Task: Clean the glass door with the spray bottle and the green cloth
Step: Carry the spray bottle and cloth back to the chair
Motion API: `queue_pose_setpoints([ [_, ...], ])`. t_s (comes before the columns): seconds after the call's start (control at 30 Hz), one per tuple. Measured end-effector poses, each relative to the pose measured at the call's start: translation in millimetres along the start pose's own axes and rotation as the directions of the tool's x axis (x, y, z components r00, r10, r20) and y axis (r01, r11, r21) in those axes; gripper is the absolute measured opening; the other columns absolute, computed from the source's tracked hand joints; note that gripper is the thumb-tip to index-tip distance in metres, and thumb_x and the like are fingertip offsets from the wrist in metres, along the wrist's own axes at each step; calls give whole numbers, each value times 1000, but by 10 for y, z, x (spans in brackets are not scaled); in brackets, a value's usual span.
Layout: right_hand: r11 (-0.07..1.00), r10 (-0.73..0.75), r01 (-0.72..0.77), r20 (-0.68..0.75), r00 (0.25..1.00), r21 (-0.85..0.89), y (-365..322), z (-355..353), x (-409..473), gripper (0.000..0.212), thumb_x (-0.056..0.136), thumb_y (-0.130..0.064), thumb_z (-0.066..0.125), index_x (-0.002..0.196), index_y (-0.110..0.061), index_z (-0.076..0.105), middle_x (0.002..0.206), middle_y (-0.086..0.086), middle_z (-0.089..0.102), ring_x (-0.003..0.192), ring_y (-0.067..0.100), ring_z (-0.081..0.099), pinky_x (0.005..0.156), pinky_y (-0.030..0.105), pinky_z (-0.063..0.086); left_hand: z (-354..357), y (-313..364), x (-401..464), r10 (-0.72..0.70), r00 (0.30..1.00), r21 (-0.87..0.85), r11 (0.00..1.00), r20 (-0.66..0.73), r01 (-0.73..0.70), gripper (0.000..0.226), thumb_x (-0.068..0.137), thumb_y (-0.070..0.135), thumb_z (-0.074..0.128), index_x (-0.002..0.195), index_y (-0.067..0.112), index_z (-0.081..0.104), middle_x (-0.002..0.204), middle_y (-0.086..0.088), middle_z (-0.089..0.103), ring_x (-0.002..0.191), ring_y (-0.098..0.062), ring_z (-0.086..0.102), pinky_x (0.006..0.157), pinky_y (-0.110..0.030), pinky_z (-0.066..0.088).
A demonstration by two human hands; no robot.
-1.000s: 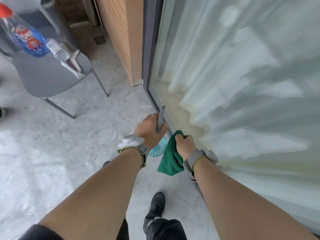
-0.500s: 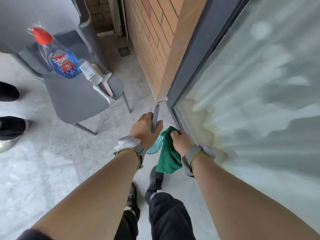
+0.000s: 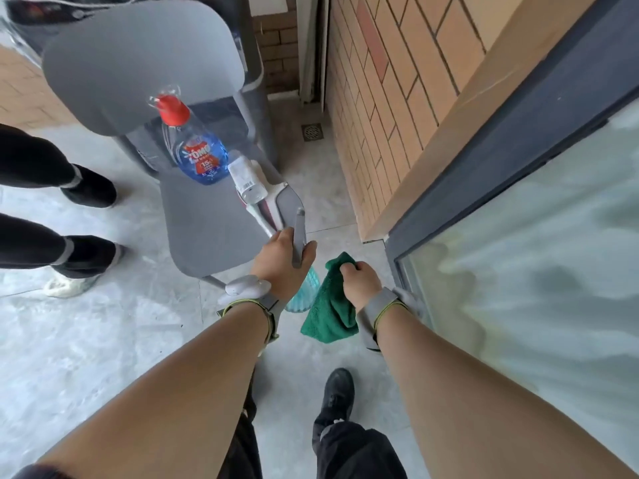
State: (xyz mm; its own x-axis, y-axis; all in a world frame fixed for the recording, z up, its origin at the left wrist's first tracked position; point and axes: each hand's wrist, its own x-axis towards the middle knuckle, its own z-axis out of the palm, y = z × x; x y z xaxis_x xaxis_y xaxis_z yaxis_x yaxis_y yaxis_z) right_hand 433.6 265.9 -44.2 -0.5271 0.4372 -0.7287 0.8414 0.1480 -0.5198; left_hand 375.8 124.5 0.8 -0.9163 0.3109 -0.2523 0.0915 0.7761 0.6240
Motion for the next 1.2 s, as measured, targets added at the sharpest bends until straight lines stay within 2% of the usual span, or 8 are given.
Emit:
queue_pose_setpoints([
  [0.33,995,-51,56,-58,997,88,-868,807,646,35,98,-29,45,119,-3,54,111,15,60,98,32,55,76,30,35,-550,-781,833,-105,986,18,994,-128,108,34,100,44,59,92,13,48,93,-7,57,79,-35,55,67,-41,45],
  [0.53,978,-36,73,-186,982,193,-1259,1123,1092,36,94,-31,50,118,-5,56,95,11,57,81,28,53,70,32,39,-615,-1184,1224,-147,973,-17,989,-177,146,35,100,43,60,92,13,44,93,-4,50,78,-34,50,66,-39,38],
  [0.77,960,25,51,-265,964,275,-1400,1472,1448,41,92,-35,53,121,-5,55,97,14,58,82,30,56,70,32,39,-577,-1498,1571,-146,973,-59,989,-180,137,31,101,40,61,98,13,46,99,-9,53,87,-43,58,69,-41,42],
  [0.83,956,30,49,-261,965,289,-1388,1544,1479,37,92,-35,56,114,-5,57,97,14,61,84,31,58,70,30,39,-586,-1536,1636,-142,969,-74,989,-204,129,32,101,39,61,101,9,50,103,-14,56,89,-44,58,69,-40,39],
  [0.93,960,30,42,-255,967,276,-1412,1680,1562,27,91,-35,60,95,-9,56,79,6,56,67,26,50,65,28,37,-624,-1610,1773,-130,964,-93,989,-233,111,36,101,38,62,108,3,55,108,-17,59,90,-42,58,69,-38,36],
  [1.03,955,66,-5,-195,979,295,-1462,1824,1575,32,84,-40,64,88,-11,52,66,2,51,60,25,47,63,32,41,-664,-1654,1861,-102,969,-100,992,-227,81,35,101,38,62,110,5,55,109,-15,60,91,-41,58,70,-37,37],
  [1.1,950,110,-64,-137,984,307,-1446,1915,1598,37,72,-42,67,89,-15,48,66,0,49,65,26,50,65,34,45,-668,-1685,1895,-94,970,-105,992,-223,72,33,99,38,63,106,7,55,103,-12,58,90,-39,58,69,-37,37],
  [1.2,917,157,-122,-62,986,380,-1407,2017,1658,42,70,-21,71,106,-14,51,84,6,58,76,28,56,76,37,51,-635,-1734,1920,-110,970,-132,988,-217,83,32,96,38,68,98,9,55,95,-3,52,89,-37,57,67,-37,37],
])
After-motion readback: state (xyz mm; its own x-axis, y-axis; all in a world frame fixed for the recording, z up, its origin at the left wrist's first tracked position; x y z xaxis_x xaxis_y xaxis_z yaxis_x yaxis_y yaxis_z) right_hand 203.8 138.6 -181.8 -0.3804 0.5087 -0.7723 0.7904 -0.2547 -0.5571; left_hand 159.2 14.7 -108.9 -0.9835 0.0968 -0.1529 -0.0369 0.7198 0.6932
